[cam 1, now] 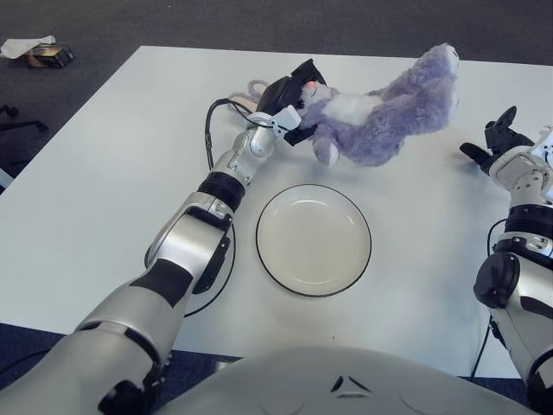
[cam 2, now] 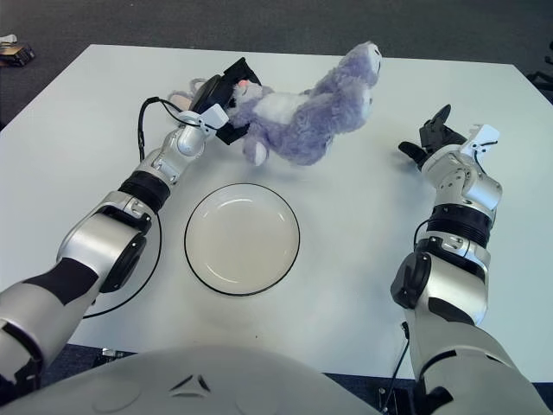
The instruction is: Put the doll into the plate.
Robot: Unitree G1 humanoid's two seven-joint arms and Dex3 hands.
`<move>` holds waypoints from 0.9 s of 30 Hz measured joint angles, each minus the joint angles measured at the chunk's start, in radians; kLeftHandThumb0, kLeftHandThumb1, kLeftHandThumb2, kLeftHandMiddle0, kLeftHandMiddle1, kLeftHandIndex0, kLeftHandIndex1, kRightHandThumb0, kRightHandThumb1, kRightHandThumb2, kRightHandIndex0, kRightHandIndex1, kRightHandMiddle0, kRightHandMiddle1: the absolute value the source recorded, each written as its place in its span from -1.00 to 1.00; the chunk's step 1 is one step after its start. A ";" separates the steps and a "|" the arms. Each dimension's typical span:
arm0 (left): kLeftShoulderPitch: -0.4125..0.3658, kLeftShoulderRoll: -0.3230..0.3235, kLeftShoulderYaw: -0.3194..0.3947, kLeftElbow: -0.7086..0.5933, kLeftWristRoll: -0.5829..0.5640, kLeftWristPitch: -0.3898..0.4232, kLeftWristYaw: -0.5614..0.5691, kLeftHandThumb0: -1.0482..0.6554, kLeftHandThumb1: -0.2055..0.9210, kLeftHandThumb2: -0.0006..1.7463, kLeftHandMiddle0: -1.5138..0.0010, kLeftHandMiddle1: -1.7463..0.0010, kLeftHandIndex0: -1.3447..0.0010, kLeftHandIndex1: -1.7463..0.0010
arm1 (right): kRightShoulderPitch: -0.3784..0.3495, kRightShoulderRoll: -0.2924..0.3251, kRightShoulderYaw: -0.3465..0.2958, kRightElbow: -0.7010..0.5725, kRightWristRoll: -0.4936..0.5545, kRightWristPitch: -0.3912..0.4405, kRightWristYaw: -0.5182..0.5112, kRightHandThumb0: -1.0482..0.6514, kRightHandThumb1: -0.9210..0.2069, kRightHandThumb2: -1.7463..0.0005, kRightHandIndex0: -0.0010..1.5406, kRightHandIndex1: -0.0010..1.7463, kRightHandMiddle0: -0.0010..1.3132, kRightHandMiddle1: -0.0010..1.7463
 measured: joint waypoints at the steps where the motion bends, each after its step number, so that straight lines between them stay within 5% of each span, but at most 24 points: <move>1: 0.003 0.006 0.004 -0.001 -0.015 -0.021 -0.024 0.23 -0.74 1.00 -0.15 -1.00 -0.03 -0.99 | -0.001 0.000 0.002 0.002 -0.001 -0.001 0.002 -0.68 -1.00 0.12 -0.54 1.00 -1.00 0.99; 11: 0.064 0.079 0.027 -0.034 -0.097 -0.176 -0.200 0.23 -0.74 1.00 -0.15 -1.00 -0.02 -1.00 | -0.003 0.000 0.019 0.014 -0.007 -0.017 0.016 -0.67 -1.00 0.10 -0.52 1.00 -1.00 0.99; 27: 0.132 0.150 0.028 -0.035 -0.099 -0.376 -0.244 0.23 -0.73 0.98 -0.17 -0.97 0.00 -1.00 | -0.029 -0.009 0.073 0.084 -0.032 -0.065 0.067 -0.65 -1.00 0.14 -0.52 1.00 -1.00 0.91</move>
